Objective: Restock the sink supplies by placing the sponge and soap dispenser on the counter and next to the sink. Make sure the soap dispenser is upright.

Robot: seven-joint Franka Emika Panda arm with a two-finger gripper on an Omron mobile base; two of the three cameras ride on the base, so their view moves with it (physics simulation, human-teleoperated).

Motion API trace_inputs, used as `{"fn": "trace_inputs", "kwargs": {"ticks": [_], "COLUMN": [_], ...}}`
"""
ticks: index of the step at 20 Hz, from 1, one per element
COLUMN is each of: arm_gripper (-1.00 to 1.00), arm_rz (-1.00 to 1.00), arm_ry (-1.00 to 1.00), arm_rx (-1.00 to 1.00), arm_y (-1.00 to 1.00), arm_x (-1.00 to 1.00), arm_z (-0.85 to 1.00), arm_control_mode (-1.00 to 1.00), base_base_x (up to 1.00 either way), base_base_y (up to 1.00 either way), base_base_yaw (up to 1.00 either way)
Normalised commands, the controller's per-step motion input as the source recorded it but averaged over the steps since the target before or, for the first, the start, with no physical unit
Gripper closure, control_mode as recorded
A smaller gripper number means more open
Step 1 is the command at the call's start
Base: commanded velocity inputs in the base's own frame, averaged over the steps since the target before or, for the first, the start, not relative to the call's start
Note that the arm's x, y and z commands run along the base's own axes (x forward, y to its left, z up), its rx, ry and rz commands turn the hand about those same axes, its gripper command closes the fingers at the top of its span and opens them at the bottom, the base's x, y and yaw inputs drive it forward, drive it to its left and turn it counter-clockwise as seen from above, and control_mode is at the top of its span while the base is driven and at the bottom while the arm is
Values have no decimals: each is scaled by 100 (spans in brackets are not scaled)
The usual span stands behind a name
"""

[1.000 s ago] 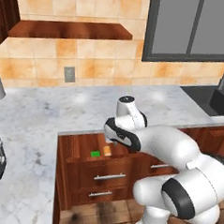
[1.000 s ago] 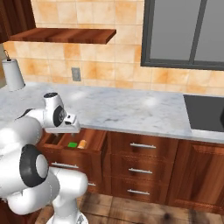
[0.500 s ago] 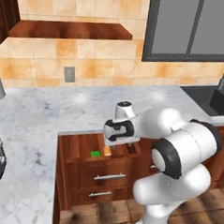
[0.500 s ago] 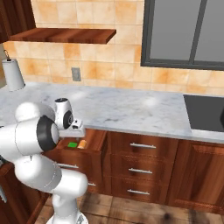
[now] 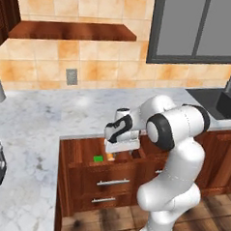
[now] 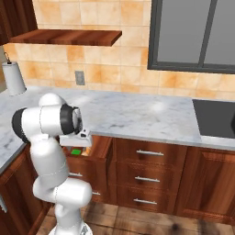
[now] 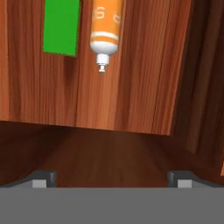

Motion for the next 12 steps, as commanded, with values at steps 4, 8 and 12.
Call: {"fn": "trace_inputs", "kwargs": {"ticks": [4, 8, 12], "arm_gripper": [-100, -100, -100], "arm_rz": [0, 0, 2], "arm_ry": [14, 13, 8], "arm_rx": [1, 0, 0], "arm_y": [14, 18, 26], "arm_x": [7, -5, -38], "arm_z": [-56, -41, -27], "arm_control_mode": [-100, -100, -100], "base_base_x": [0, 0, 0], "base_base_y": [0, 0, 0], "base_base_yaw": [0, 0, 0]}}
